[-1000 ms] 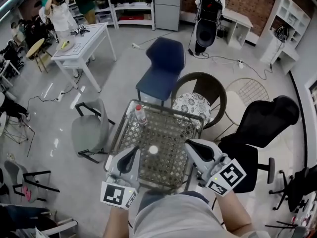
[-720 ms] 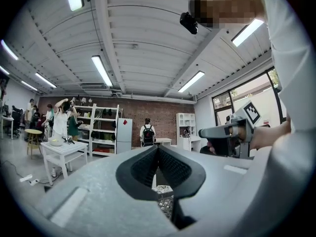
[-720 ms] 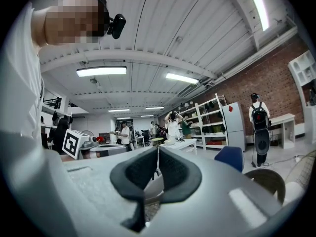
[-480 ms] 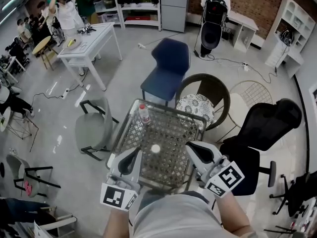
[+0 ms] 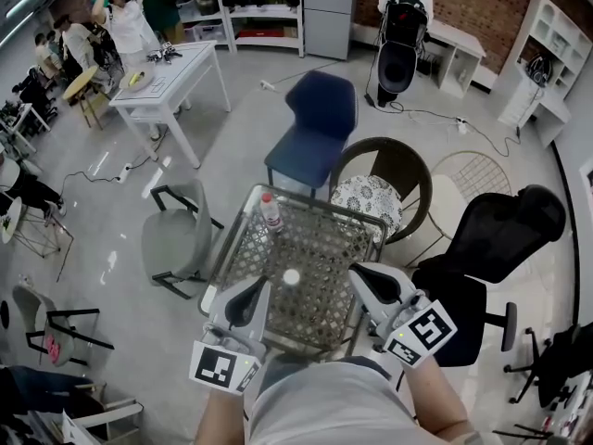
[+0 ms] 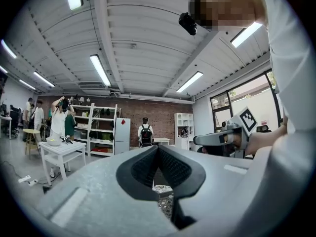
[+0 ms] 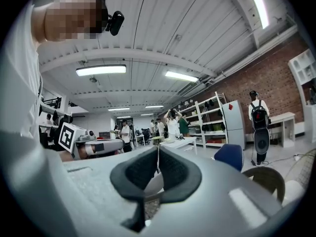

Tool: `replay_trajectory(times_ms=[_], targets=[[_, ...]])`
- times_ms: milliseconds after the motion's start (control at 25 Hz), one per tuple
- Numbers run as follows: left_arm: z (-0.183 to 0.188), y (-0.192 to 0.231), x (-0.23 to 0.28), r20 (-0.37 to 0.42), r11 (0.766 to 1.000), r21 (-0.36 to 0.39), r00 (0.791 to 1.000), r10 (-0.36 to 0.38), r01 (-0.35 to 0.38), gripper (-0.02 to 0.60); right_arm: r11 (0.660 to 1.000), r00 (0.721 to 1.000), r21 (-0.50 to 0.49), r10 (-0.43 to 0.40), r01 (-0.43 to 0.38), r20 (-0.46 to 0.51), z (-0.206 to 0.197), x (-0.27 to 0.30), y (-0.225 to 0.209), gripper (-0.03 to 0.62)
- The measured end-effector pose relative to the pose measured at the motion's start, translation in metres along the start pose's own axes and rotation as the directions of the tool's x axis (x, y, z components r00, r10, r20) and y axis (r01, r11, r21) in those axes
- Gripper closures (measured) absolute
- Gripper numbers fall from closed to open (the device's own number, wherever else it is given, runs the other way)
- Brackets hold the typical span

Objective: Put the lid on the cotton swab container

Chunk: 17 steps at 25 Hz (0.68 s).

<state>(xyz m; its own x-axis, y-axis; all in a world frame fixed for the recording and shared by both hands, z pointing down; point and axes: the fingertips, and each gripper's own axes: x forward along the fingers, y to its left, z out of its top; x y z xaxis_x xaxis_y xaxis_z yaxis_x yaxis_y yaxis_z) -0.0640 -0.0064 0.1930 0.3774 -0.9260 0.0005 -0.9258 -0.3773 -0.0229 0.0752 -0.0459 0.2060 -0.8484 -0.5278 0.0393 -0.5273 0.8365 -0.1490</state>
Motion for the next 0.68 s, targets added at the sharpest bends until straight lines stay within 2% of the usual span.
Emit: replay_trajectory(times_ms=[360,680], targets=[[-0.001,-0.006,0.001,0.006,1.0,0.023,1.0,0.0,0.0,0.574,1.0,1.0,-0.016,-0.011,0.011,-0.001,0.002,-0.004,-0.006,0.585],[-0.007,0.007,-0.003,0.0,1.0,-0.008,1.0,0.011,-0.011,0.574,1.0,1.0,-0.029,-0.005,0.005,-0.005,0.0,0.006,0.001,0.585]])
